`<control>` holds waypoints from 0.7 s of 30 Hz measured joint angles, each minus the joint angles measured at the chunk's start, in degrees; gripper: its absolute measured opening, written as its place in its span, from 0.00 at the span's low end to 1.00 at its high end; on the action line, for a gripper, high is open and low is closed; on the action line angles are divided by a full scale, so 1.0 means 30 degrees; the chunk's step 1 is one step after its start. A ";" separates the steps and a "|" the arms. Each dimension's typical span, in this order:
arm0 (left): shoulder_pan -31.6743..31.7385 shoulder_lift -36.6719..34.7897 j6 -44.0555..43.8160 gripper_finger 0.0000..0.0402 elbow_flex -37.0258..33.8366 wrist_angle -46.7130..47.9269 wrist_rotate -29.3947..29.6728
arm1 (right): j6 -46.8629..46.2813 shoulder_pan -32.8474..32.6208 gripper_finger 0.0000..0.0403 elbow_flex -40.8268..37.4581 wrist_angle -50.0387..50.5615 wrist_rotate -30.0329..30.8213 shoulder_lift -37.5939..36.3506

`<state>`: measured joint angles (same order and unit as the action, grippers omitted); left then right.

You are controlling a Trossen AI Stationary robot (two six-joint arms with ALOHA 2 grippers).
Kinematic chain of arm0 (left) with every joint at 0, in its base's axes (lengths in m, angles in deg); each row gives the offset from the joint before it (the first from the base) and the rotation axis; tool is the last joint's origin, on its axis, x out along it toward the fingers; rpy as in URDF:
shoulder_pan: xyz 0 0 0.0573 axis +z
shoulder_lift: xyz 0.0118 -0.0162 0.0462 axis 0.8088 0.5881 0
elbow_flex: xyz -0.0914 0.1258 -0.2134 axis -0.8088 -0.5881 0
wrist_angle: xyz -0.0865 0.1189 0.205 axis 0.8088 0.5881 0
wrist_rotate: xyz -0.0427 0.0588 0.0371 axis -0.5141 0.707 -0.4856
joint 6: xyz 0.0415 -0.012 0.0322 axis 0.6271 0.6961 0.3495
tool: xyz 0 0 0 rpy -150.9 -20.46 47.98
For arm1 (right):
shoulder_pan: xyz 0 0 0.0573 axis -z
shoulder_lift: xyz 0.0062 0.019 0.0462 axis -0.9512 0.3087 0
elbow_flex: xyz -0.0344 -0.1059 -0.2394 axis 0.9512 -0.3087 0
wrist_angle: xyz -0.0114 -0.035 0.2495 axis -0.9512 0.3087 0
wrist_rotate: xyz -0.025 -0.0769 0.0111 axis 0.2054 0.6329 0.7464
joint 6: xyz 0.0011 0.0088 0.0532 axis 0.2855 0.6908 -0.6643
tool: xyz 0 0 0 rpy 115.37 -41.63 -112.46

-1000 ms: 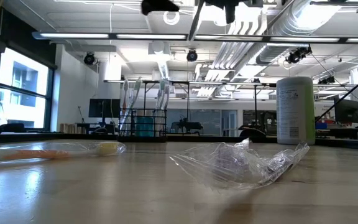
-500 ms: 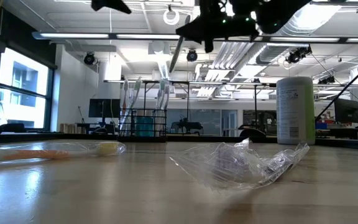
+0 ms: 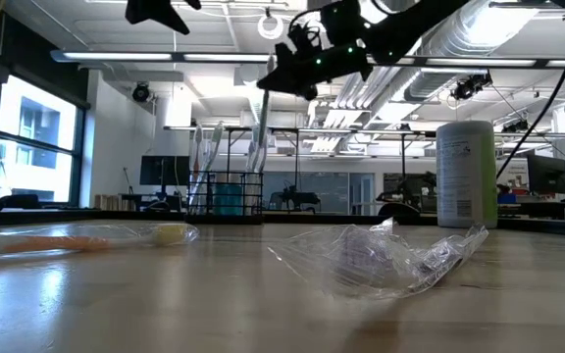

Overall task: Pick & Place toothbrushing station
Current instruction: Put the green toothbrush into the black wire organizer

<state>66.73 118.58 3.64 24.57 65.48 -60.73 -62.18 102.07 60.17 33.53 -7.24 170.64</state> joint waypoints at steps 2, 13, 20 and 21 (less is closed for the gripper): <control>0.0000 0.0000 0.0017 0.63 0.0000 0.0254 -0.0004 | 0.0012 0.0040 0.03 0.0008 -0.0212 -0.0001 0.0283; 0.0000 0.0007 0.0022 0.63 0.0000 0.0239 0.0131 | 0.0219 0.0069 0.03 0.0052 -0.1226 0.0584 0.1161; 0.0000 0.0015 -0.0424 0.63 0.0000 0.0243 -0.0138 | 0.0364 -0.0032 0.03 0.0031 -0.1551 0.1434 0.2139; 0.0000 0.0015 -0.0451 0.63 0.0000 0.0250 -0.0138 | 0.0352 -0.0041 0.03 0.0030 -0.1556 0.1474 0.2153</control>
<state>66.73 118.62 2.29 24.57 66.23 -61.14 -61.12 101.95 60.26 28.87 -2.82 177.10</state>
